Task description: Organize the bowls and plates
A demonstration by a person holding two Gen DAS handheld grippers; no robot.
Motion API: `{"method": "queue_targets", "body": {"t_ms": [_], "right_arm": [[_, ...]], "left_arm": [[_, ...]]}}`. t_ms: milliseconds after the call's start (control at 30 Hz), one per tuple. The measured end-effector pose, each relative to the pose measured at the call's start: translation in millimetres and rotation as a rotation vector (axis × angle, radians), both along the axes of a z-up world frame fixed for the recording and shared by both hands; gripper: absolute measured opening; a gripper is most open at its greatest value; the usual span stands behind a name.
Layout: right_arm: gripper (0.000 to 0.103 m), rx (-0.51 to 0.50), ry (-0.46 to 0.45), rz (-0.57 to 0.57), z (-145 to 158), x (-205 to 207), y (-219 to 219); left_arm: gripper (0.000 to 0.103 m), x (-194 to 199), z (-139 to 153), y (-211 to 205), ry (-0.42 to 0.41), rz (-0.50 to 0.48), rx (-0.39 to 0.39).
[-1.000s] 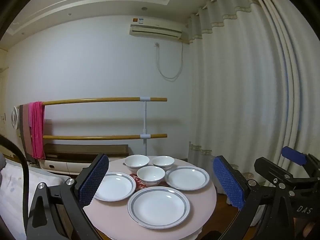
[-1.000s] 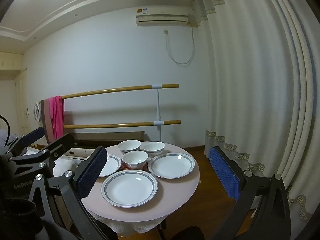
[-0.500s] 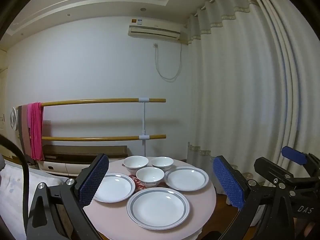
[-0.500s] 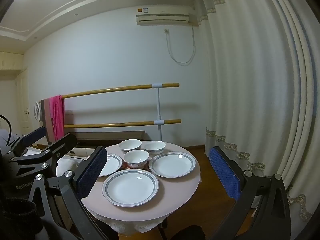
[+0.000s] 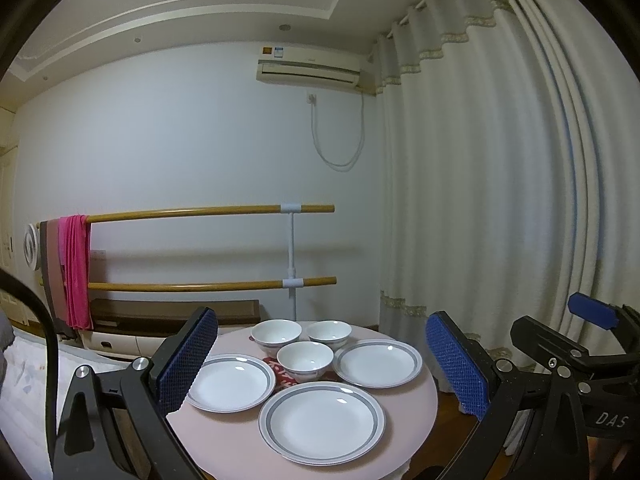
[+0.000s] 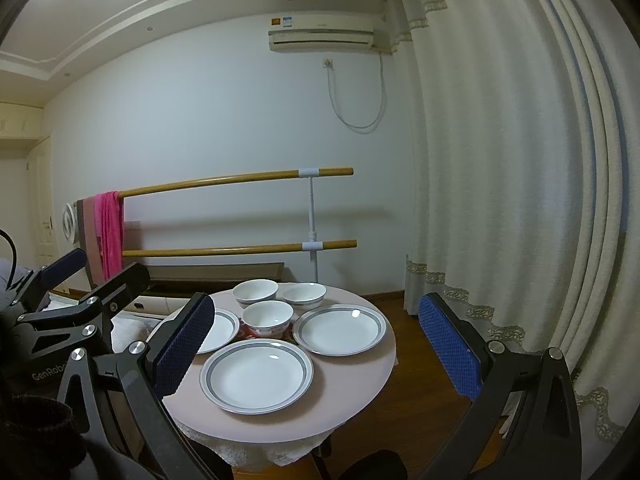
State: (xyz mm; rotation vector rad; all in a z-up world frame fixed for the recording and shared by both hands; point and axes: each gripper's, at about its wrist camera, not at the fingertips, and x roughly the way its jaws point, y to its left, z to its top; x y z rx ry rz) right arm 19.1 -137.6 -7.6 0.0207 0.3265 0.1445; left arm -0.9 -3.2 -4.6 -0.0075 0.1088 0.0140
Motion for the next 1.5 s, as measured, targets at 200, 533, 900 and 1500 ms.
{"method": "queue_targets", "body": {"t_ms": [200, 533, 900, 1500], "right_arm": [[0.103, -0.006, -0.009, -0.010, 1.3, -2.2, 1.6], [0.103, -0.011, -0.014, -0.018, 1.9, -3.0, 2.9], [0.103, -0.013, -0.018, -0.019, 1.4, -3.4, 3.4], [0.103, -0.011, -0.012, -0.014, 0.8, -3.8, 4.0]], "left_arm": [[0.102, 1.1, -1.5, -0.8, -0.005, 0.002, 0.004], [0.102, 0.4, -2.0, -0.6, -0.010, 0.004, 0.007], [0.102, 1.3, -2.6, -0.3, -0.011, 0.005, 0.009], [0.102, 0.9, -4.7, 0.4, -0.012, 0.015, 0.019]]}}
